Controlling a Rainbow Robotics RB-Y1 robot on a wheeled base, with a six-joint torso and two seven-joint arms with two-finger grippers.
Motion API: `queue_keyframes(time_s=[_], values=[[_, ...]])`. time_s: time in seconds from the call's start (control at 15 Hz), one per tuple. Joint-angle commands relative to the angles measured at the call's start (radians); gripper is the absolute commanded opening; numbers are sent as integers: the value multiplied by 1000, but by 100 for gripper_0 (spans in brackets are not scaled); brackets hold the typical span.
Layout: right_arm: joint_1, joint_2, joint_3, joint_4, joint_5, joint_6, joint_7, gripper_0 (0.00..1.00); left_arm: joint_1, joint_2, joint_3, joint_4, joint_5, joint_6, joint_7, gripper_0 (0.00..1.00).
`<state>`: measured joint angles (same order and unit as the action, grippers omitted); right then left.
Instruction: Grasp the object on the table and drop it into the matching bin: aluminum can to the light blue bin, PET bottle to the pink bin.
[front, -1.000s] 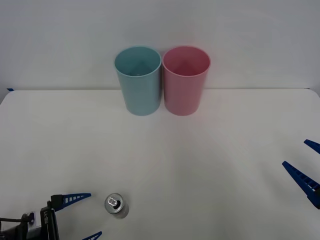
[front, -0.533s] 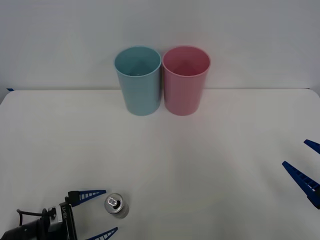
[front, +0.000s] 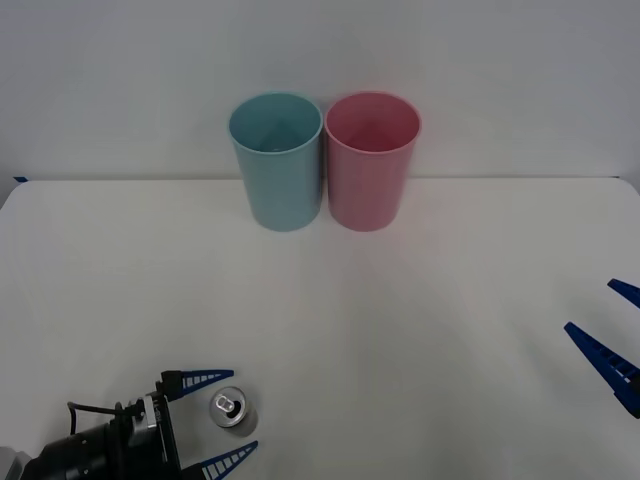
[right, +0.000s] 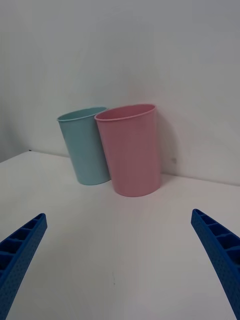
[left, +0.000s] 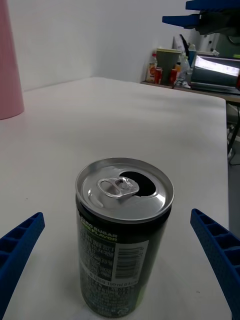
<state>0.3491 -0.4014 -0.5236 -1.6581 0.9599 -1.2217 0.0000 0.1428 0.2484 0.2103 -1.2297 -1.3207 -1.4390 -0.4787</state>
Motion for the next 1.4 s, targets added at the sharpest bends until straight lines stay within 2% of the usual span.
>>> queue_keyframes(time_s=[0.07,0.33,0.4,0.47,0.53,0.6,0.67,1.2,1.4], values=[[0,0,0,0,0,0,0,100,-42,-1,-6,61,0,0,-15,100],[0,0,0,0,0,0,0,100,-45,-3,-6,61,-3,0,-14,100],[0,0,0,0,0,0,0,100,-45,-3,-6,61,-3,0,-12,84],[0,0,0,0,0,0,0,100,-45,-1,-6,61,-2,0,-11,49],[0,0,0,0,0,0,0,100,-46,-3,-6,61,-3,0,-12,19],[0,0,0,0,0,0,0,100,-48,-3,-6,61,-3,0,-14,5],[0,0,0,0,0,0,0,100,-49,-3,-6,61,-3,0,-14,0],[0,0,0,0,0,0,0,100,-72,-3,-3,61,-5,0,6,0],[0,0,0,0,0,0,0,100,-83,-1,34,61,0,0,15,0]])
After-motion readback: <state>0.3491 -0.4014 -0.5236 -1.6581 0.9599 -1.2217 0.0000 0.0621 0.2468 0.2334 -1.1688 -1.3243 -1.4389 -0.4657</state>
